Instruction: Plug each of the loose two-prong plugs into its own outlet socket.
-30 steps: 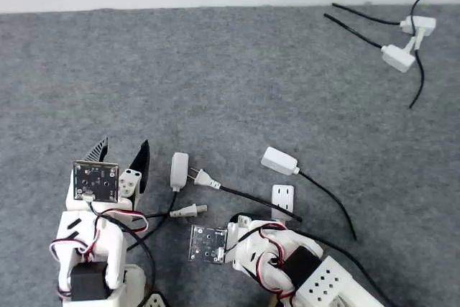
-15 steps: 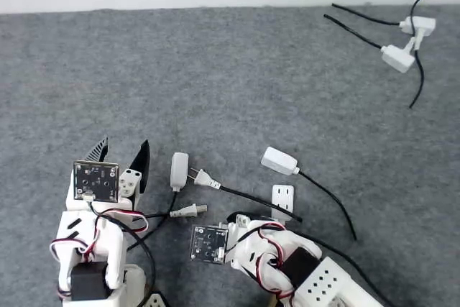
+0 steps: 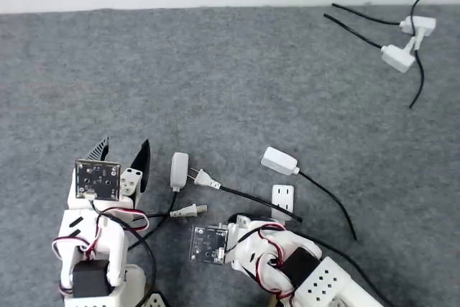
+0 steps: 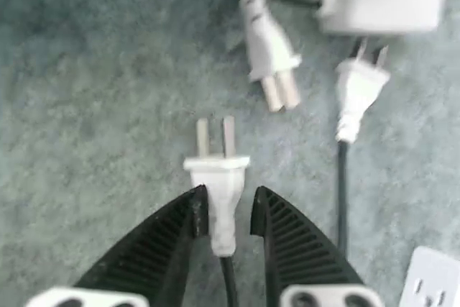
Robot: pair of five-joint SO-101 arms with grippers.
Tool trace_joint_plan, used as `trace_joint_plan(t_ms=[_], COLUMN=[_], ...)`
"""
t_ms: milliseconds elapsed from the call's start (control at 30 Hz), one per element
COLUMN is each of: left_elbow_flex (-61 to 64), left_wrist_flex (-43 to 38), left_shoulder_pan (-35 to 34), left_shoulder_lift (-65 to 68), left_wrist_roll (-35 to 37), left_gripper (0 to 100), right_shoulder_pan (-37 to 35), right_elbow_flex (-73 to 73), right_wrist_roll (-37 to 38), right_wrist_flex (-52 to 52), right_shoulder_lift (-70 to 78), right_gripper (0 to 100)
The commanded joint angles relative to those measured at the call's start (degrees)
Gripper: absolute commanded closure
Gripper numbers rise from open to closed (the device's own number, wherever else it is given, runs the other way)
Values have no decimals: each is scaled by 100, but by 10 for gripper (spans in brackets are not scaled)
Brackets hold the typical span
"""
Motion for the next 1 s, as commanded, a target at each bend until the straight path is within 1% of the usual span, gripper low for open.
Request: trace_joint_plan(t_ms=[0, 200, 367, 500, 533, 600, 667, 967], left_elbow_flex=[-48, -48, -48, -48, -48, -48, -48, -48], left_wrist_flex=[-158, -158, -158, -158, -158, -158, -158, -158], left_shoulder_pan=[-35, -35, -35, -35, -35, -35, -35, -35], left_shoulder_lift=[-35, -35, -35, -35, -35, -35, -35, -35], left_wrist_roll=[62, 62, 62, 62, 62, 62, 62, 62], left_gripper=[763, 763, 763, 763, 763, 763, 763, 763], right_shoulder_pan=[-40, -40, -40, -48, -48, -57, -198, -268], right_elbow_flex=[-88, -132, -123, -79, -79, -79, -62, -44], right_wrist_roll=[-35, -44, -35, 0, 105, 396, 527, 466], right_wrist_flex=[277, 549, 549, 303, 321, 400, 444, 444], right_shoulder_lift=[-48, -48, -48, -4, 4, 4, 4, -48], right_gripper=[895, 895, 902, 996, 983, 991, 988, 989])
